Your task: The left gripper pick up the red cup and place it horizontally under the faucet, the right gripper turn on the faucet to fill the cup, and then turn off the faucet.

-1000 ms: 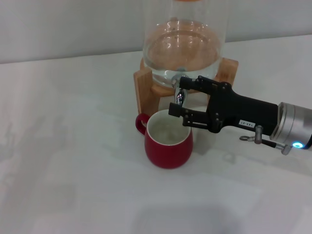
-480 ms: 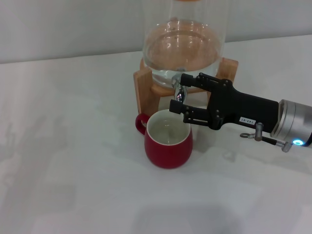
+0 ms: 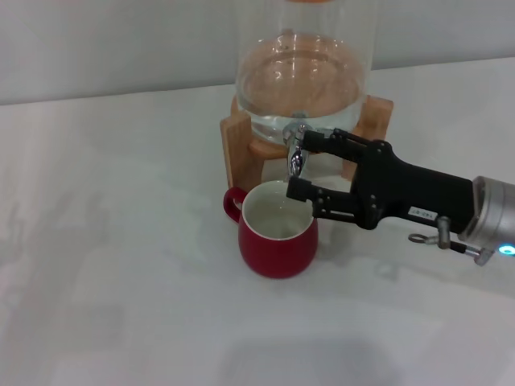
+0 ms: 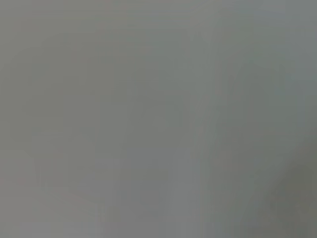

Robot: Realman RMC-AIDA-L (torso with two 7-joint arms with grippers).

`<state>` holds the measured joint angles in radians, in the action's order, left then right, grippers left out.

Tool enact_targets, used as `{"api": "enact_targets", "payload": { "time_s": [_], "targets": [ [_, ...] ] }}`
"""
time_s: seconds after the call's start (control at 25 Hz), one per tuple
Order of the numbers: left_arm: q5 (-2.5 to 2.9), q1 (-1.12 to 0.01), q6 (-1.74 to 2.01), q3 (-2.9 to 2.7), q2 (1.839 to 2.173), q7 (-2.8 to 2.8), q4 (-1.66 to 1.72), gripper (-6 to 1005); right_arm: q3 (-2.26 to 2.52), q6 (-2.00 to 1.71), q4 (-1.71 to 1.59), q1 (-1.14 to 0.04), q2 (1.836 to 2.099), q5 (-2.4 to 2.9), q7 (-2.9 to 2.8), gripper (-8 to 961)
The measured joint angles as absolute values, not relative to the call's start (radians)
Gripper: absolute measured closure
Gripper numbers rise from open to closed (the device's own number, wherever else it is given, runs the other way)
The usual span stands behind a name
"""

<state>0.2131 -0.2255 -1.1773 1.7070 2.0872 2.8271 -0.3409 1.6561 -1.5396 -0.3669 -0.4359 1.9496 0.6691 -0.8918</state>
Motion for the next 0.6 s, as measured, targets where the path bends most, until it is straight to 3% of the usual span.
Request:
{"api": "enact_targets", "payload": {
  "time_s": [0.6],
  "targets": [
    [0.21, -0.212, -1.17, 1.736, 2.085, 2.827, -0.334, 545, 1.441, -1.557, -0.37, -0.405, 1.945, 0.67, -0.886, 128]
  ]
}}
